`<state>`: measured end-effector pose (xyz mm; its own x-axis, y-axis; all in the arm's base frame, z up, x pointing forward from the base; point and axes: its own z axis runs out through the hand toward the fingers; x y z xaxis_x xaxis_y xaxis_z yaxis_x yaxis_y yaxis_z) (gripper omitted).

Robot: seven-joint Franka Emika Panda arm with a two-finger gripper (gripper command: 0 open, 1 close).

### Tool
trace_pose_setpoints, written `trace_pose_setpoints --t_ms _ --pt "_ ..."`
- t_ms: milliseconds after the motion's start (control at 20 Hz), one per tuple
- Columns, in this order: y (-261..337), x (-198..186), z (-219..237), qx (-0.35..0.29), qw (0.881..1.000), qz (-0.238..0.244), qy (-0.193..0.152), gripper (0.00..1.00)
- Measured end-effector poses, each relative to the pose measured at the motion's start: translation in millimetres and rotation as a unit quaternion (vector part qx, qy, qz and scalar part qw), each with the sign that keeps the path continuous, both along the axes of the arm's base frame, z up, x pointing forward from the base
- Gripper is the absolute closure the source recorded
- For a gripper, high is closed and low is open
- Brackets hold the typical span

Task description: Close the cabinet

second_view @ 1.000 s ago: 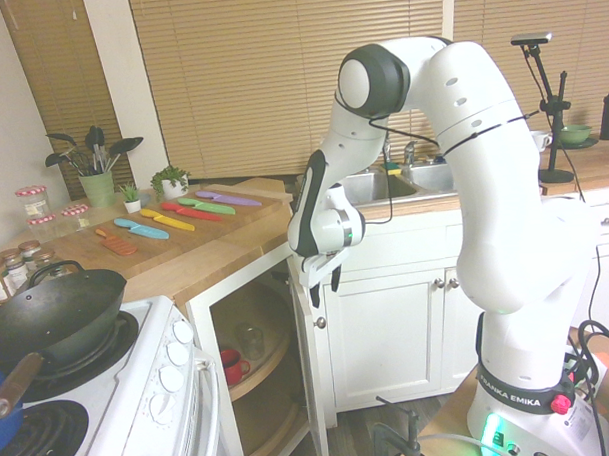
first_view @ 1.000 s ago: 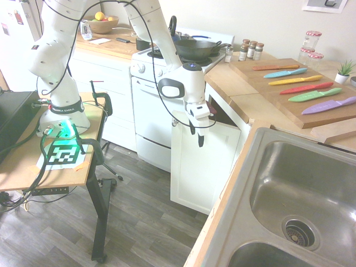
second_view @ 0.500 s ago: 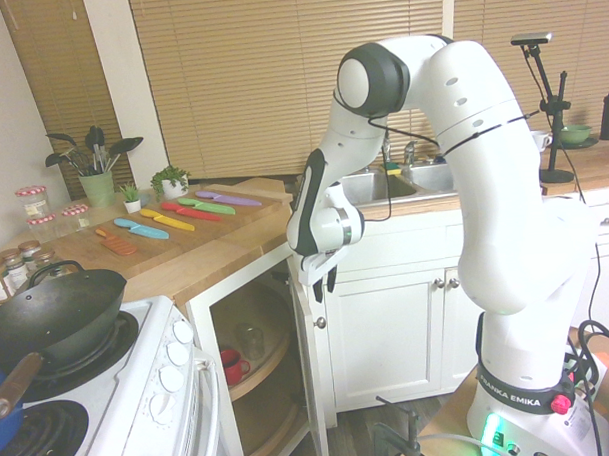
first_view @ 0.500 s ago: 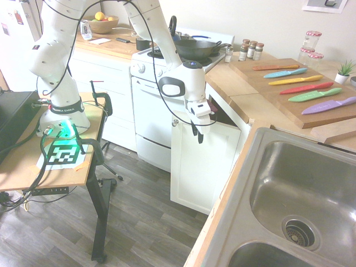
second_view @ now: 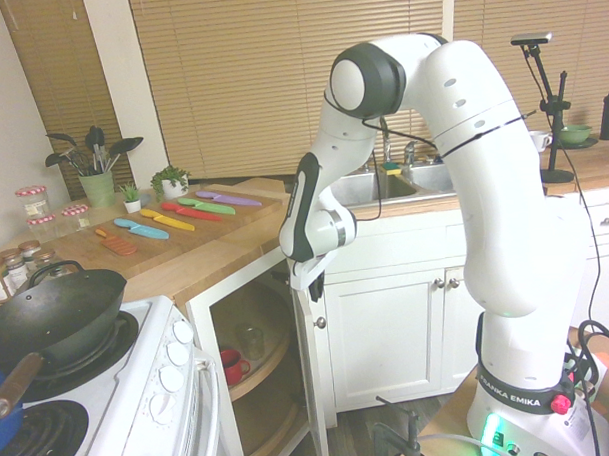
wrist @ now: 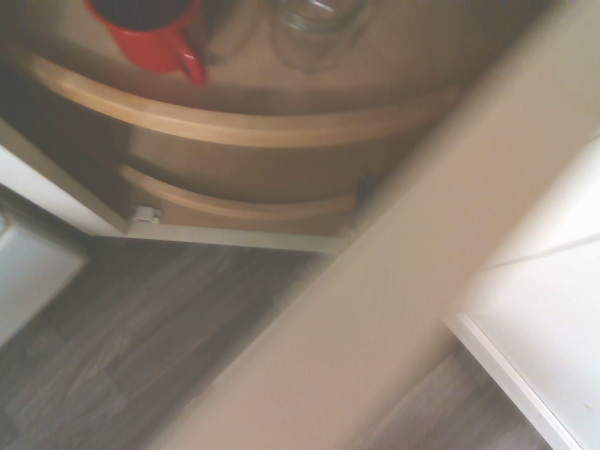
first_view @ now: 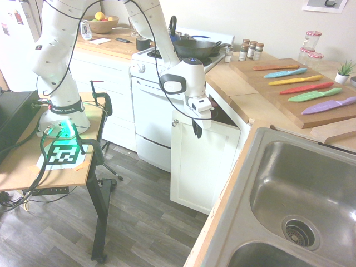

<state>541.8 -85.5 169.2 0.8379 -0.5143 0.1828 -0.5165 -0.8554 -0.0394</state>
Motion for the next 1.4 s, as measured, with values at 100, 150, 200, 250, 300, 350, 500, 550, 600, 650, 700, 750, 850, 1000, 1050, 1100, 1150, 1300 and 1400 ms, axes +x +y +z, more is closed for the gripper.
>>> trace_pose_setpoints --t_ms 100,150,200,250,300,350,500,550,600,650,700,750,850,1000,1050,1100,1150,1300,1400 --pt "12 2 1 -0.002 1.000 0.005 -0.001 1.00" --pt "18 3 1 -0.003 1.000 0.008 -0.001 1.00" --pt "25 4 2 -0.004 1.000 0.010 -0.001 1.00" --pt "32 5 2 -0.004 1.000 0.012 -0.001 1.00" --pt "39 6 2 -0.005 1.000 0.016 -0.001 1.00" --pt "48 8 3 -0.006 1.000 0.018 0.000 1.00" --pt "85 20 13 -0.008 1.000 0.030 0.002 1.00" --pt "102 28 21 -0.009 0.999 0.035 0.001 1.00" --pt "121 36 29 -0.010 0.999 0.040 0.001 1.00" --pt "140 44 39 -0.012 0.999 0.044 -0.002 1.00" --pt "160 54 51 -0.013 0.999 0.047 -0.002 1.00" --pt "180 63 64 -0.012 0.999 0.050 -0.003 1.00" --pt "210 80 87 -0.005 0.998 0.054 -0.005 1.00" --pt "211 85 91 -0.002 0.999 0.052 -0.004 1.00" --pt "199 79 82 -0.003 0.999 0.047 -0.002 1.00" --pt "182 71 70 -0.004 0.999 0.038 -0.002 1.00" --pt "160 60 58 -0.004 1.000 0.025 -0.003 1.00" --pt "84 19 27 -0.005 1.000 -0.024 -0.009 1.00" --pt "31 -20 4 -0.011 0.998 -0.069 -0.009 1.00"
